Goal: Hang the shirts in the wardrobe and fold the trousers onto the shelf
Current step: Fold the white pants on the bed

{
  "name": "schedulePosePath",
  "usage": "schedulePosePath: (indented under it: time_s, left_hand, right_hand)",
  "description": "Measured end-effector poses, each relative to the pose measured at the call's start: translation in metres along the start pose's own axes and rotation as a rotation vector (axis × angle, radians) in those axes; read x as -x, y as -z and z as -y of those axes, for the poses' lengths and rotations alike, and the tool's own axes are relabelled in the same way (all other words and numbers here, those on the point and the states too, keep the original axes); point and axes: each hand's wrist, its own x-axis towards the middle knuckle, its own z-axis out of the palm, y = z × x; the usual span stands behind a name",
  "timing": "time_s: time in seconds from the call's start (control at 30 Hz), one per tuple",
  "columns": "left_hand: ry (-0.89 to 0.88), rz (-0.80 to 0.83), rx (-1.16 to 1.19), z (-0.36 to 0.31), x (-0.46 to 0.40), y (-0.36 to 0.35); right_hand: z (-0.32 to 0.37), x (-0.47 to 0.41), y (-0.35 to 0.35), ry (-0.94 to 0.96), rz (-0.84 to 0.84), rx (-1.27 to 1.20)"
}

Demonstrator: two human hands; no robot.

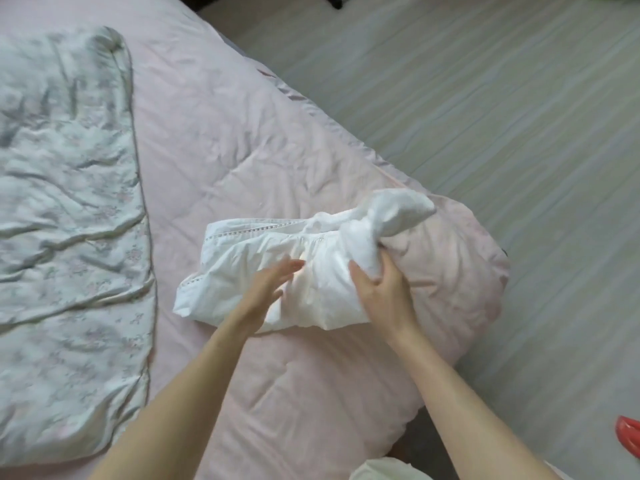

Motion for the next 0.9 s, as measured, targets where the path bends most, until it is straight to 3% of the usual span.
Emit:
schedulePosePath:
  time_s: [0.13, 0.23, 0.27, 0.33, 0.37, 0.43, 0.5, 0.57, 0.6, 0.67, 0.7, 0.77, 0.9]
  left_hand:
    - [0.054, -0.23, 0.302, 0.0, 0.027, 0.056]
    - [-0.086, -0.666, 0.445, 0.001, 0.039, 0.092]
    - [-0.166, -0.816, 0.351, 0.004, 0.043, 0.102]
    - [-0.348, -0.96, -0.084, 0.016, 0.048, 0.112]
    - [-0.445, -0.929, -0.328, 0.023, 0.047, 0.114]
    - [-0.496, -0.681, -0.75, 0.041, 0.034, 0.111]
    - [-0.267, -0.429, -0.957, 0.059, 0.012, 0.1]
    - [0.036, -0.333, -0.908, 0.076, -0.013, 0.091]
    - [0.105, -0.341, -0.884, 0.085, -0.024, 0.088]
    - [0.145, -0.385, -0.918, 0.1, -0.039, 0.084]
    - [0.153, -0.409, -0.949, 0.106, -0.043, 0.084]
    - [0.168, -0.445, -1.003, 0.115, -0.05, 0.084]
    - [0.15, -0.4, -0.947, 0.106, -0.044, 0.084]
  right_hand:
    - [0.016, 0.019, -0.088, 0.167, 0.437, 0.543]
    - [0.0, 0.026, -0.148, 0.205, 0.736, 0.761]
    - [-0.009, 0.024, -0.161, 0.259, 0.781, 0.851]
    - [-0.022, 0.013, -0.174, 0.407, 0.809, 0.966]
    - [-0.024, 0.007, -0.175, 0.473, 0.821, 0.949]
    - [-0.021, 0.002, -0.165, 0.605, 0.802, 0.754]
    - [-0.033, 0.002, -0.148, 0.71, 0.497, 0.548]
    - [-0.05, 0.003, -0.125, 0.537, 0.159, 0.517]
    - [-0.057, 0.001, -0.118, 0.343, 0.085, 0.489]
    - [-0.067, -0.001, -0.117, -0.12, 0.146, 0.2]
    - [-0.07, -0.004, -0.121, -0.211, 0.204, 0.009]
    - [-0.076, -0.013, -0.128, -0.245, 0.244, -0.154]
    - [-0.073, -0.014, -0.127, -0.378, 0.245, -0.159]
